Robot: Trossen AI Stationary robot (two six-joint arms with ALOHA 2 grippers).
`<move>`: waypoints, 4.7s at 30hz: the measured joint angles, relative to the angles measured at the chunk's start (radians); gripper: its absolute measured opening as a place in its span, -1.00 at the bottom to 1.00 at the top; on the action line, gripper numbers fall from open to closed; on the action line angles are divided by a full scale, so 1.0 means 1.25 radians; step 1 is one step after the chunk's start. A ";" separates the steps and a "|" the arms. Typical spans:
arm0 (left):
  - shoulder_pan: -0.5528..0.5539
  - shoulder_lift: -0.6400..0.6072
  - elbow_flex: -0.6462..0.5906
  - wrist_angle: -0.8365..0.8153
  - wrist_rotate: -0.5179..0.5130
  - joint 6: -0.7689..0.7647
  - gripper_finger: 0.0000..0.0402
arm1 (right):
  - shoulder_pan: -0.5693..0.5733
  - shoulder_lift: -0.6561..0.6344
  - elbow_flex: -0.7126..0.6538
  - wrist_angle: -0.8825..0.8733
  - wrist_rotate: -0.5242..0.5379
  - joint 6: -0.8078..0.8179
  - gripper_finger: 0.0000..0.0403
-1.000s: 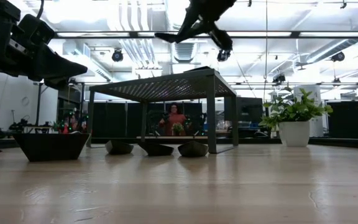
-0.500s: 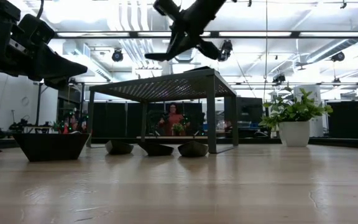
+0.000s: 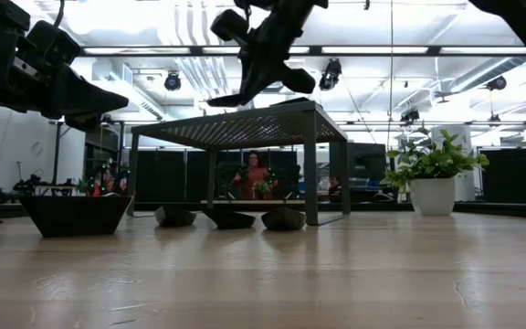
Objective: Pick & Place Mini shaped plates
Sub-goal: Put the right drop shaped plate on the shelf, then stack the right drop shaped plate into the drop shaped plate on the shelf
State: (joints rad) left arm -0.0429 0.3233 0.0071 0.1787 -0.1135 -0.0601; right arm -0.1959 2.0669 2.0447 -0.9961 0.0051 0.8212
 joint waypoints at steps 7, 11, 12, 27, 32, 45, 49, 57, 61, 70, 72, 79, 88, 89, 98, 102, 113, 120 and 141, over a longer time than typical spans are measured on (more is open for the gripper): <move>0.000 0.000 0.000 0.000 0.000 0.000 -1.00 | -0.018 0.017 0.005 -0.033 -0.039 -0.003 -0.96; 0.000 0.000 0.000 0.000 0.000 0.000 -1.00 | -0.019 0.017 0.003 -0.047 -0.025 0.000 -0.96; 0.000 0.000 0.000 0.000 0.000 0.000 -1.00 | -0.019 0.017 0.003 -0.045 -0.025 -0.006 -0.96; 0.000 0.000 0.000 0.000 0.000 0.000 -1.00 | -0.018 0.017 0.003 -0.036 -0.023 -0.033 -0.81; 0.000 0.000 0.000 0.000 0.000 0.000 -1.00 | -0.018 0.016 0.003 -0.033 -0.023 -0.039 -0.64; 0.000 0.000 0.000 -0.001 0.000 0.000 -1.00 | 0.033 -0.031 0.021 -0.053 0.029 -0.111 -0.48; 0.000 0.000 0.000 0.000 0.000 0.000 -1.00 | 0.082 -0.043 0.021 -0.078 0.097 -0.130 -0.51; 0.000 0.000 0.000 -0.001 0.000 0.000 -1.00 | 0.184 -0.058 0.021 -0.079 0.114 -0.107 -0.58; 0.000 0.000 0.000 -0.001 0.000 0.000 -1.00 | 0.237 -0.057 0.020 -0.070 0.139 -0.093 -0.59; 0.000 0.000 0.000 0.000 0.000 0.000 -1.00 | 0.347 -0.044 -0.007 -0.050 0.214 0.013 -0.59; 0.000 0.000 0.000 0.000 0.000 0.000 -1.00 | 0.368 -0.044 -0.030 -0.050 0.232 0.070 -0.60; 0.000 0.000 0.000 0.000 0.000 0.000 -1.00 | 0.452 -0.044 -0.163 -0.006 0.310 0.283 -0.60; 0.000 0.000 0.000 0.000 0.000 0.000 -1.00 | 0.496 -0.044 -0.368 0.187 0.355 0.543 -0.64; 0.000 0.000 0.000 0.000 0.000 0.000 -1.00 | 0.499 -0.044 -0.387 0.208 0.355 0.571 -0.64; 0.000 0.000 0.000 0.000 0.000 0.000 -1.00 | 0.496 -0.044 -0.536 0.368 0.352 0.721 -0.65; 0.000 0.000 0.000 0.000 0.000 0.000 -1.00 | 0.499 -0.045 -0.584 0.370 0.351 0.800 -0.68; 0.000 0.000 0.000 0.000 0.000 0.000 -1.00 | 0.469 -0.089 -0.665 0.493 0.367 0.803 -0.69; 0.000 0.000 0.000 -0.001 0.000 0.000 -1.00 | 0.461 -0.105 -0.760 0.683 0.388 0.865 -0.68; 0.000 0.001 0.000 -0.001 0.000 0.000 -1.00 | 0.449 -0.108 -0.847 0.822 0.424 0.954 -0.66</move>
State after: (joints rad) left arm -0.0429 0.3244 0.0072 0.1780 -0.1135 -0.0603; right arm 0.3649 1.9324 0.9858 0.0319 0.5356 2.0137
